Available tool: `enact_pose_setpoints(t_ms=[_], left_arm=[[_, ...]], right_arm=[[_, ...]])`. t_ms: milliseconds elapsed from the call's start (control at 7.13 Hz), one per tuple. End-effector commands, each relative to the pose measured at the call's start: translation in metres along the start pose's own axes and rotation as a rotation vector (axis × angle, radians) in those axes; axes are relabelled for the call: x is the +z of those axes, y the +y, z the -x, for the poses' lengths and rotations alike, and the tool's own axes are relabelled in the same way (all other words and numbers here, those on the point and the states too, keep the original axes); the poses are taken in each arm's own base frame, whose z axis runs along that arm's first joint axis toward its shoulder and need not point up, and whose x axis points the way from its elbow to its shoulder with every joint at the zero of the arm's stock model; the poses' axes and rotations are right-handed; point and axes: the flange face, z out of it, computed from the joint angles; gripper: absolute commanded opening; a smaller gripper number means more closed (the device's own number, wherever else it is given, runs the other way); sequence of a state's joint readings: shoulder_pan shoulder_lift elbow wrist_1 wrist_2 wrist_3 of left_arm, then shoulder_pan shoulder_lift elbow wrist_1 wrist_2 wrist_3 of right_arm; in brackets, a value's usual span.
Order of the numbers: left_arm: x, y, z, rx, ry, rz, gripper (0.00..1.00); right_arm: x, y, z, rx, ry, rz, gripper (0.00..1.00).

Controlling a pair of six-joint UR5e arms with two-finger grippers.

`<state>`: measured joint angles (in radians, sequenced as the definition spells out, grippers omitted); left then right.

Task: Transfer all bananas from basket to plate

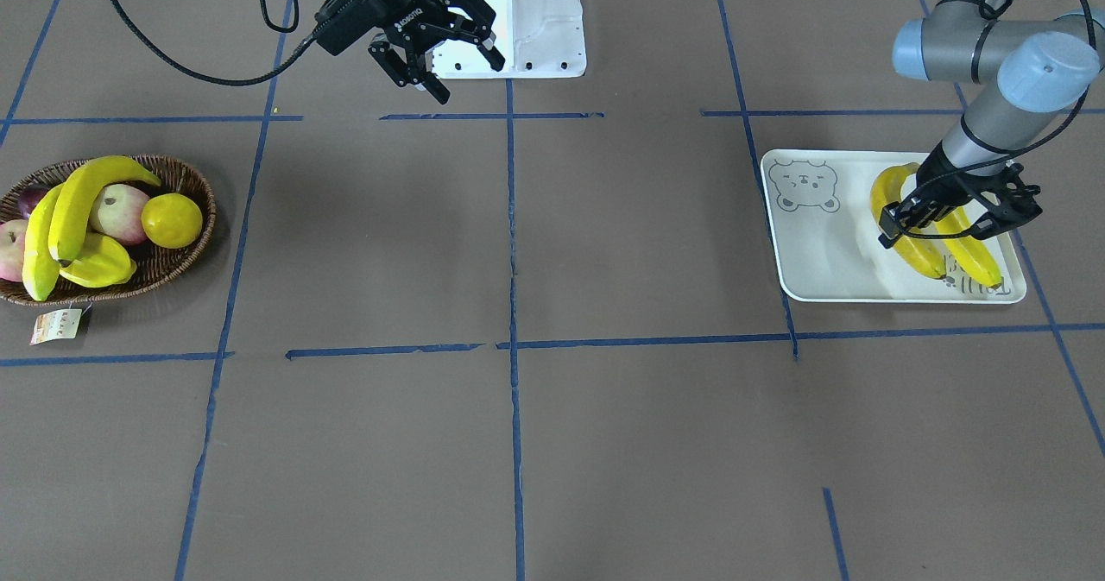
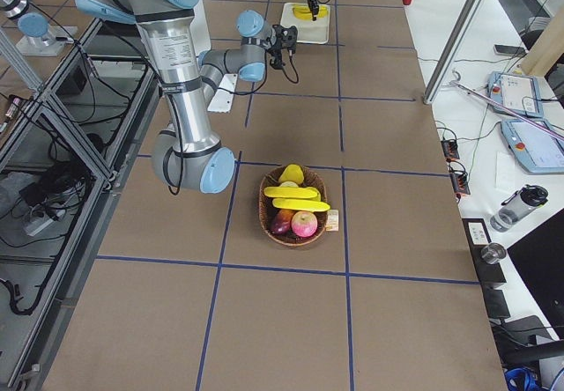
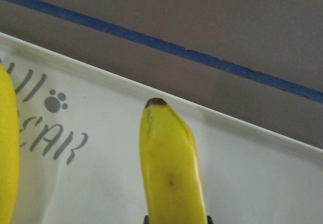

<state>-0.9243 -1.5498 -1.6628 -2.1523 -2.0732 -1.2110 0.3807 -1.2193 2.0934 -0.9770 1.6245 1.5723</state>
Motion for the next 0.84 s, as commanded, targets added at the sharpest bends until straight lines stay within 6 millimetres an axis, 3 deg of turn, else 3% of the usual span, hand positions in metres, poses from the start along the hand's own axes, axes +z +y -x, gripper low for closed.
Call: enact_pose_setpoints(t_ms=[0, 280, 420, 701], left_arm=[[0.011, -0.003, 0.013, -0.011, -0.019, 0.003, 0.0], [0.015, -0.004, 0.018, -0.017, -0.029, 0.007, 0.0], [0.014, -0.004, 0.018, -0.017, -0.027, 0.01, 0.05], [0.014, 0.0, 0.025, -0.008, -0.02, 0.013, 0.99]], right_arm=[[0.0, 0.0, 0.001, 0.0, -0.002, 0.002, 1.0], [0.0, 0.0, 0.002, 0.0, -0.003, 0.002, 1.0], [0.0, 0.001, 0.001, 0.0, -0.002, 0.003, 1.0], [0.0, 0.0, 0.001, 0.0, -0.002, 0.002, 1.0]])
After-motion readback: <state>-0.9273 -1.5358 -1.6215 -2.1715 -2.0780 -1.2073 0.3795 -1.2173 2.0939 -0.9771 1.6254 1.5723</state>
